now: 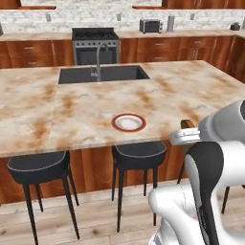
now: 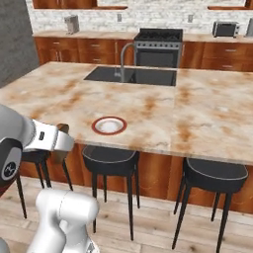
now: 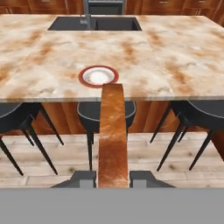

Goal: Start the toaster. Once the lever pops up, take the bread to the plate on the dining counter.

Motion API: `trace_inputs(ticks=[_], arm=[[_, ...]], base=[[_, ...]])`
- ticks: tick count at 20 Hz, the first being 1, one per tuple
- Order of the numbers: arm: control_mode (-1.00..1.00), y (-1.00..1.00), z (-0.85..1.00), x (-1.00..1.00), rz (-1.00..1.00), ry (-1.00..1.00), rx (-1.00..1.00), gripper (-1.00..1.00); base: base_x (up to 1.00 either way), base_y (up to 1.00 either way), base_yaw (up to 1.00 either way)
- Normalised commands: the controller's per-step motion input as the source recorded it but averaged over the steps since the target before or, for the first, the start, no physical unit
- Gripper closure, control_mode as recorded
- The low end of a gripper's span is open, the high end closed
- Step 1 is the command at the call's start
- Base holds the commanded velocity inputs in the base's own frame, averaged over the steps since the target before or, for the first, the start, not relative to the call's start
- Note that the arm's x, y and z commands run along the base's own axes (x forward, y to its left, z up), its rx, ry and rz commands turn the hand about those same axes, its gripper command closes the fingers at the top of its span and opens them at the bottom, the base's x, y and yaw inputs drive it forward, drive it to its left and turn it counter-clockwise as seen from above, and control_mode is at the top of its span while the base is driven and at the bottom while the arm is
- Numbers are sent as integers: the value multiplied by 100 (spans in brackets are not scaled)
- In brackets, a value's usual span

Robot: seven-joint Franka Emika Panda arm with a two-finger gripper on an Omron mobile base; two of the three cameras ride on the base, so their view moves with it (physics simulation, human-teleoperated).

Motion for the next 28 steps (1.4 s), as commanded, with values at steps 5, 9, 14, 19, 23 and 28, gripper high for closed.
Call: trace_inputs(ticks=[5, 9, 14, 19, 23, 28], arm=[[100, 0, 0, 0, 0, 0, 0, 100], [100, 0, 0, 0, 0, 0, 0, 100], [100, 0, 0, 0, 0, 0, 0, 100], [100, 0, 0, 0, 0, 0, 0, 100], [100, 0, 0, 0, 0, 0, 0, 100], [-100, 1, -5, 7, 0, 0, 0, 100]], base=[[69, 1, -11], [43, 0, 0], [48, 0, -5], [55, 2, -1], [51, 8, 0], [31, 5, 0]])
